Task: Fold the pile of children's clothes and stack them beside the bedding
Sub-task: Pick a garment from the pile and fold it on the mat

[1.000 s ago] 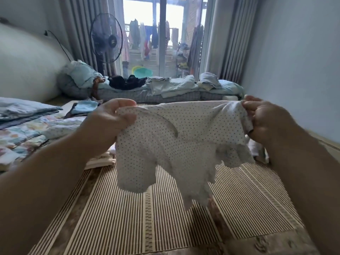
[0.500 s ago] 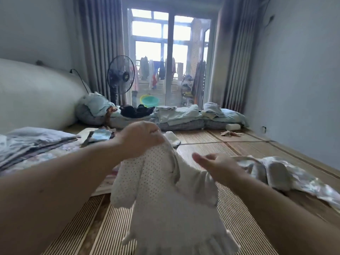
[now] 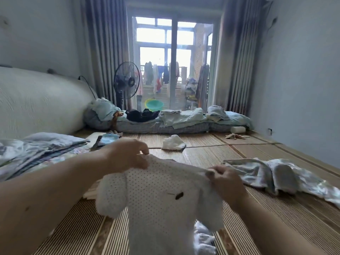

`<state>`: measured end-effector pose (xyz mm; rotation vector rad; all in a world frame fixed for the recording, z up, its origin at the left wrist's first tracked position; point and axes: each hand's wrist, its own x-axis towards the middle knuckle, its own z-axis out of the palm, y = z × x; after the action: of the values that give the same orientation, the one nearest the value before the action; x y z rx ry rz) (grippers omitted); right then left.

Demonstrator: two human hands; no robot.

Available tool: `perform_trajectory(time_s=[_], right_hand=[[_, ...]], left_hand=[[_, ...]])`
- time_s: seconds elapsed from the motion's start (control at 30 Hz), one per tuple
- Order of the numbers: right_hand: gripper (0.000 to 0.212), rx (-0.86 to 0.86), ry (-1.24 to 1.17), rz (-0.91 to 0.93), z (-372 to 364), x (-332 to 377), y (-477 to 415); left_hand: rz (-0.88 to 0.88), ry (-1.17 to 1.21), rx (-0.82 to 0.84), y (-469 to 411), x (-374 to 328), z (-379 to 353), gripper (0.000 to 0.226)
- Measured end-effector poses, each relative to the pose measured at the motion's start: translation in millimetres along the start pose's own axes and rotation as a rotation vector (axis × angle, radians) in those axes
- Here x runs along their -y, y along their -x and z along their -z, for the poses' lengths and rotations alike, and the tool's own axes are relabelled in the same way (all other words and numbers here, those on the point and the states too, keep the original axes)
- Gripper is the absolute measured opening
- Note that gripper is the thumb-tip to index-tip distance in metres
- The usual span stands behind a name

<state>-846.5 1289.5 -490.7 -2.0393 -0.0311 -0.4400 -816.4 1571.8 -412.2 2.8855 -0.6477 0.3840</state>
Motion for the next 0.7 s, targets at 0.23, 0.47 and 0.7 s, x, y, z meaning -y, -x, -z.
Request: perform_trajectory(time_s=[0.23, 0.47, 0.7], right_hand=[[0.011, 0.189, 0.190, 0.336, 78, 61, -44], [0.025, 0.201, 0.570, 0.420, 119, 73, -59], [0.030, 0.029, 0.152, 0.269, 121, 65, -35]], left_hand=[[0.099, 0.068, -0.250, 1, 23, 24, 0.024], [0.284, 0.613, -0.303, -9, 17, 46, 0.021], [0.204, 0.714, -0.253, 13, 1, 58, 0.036]])
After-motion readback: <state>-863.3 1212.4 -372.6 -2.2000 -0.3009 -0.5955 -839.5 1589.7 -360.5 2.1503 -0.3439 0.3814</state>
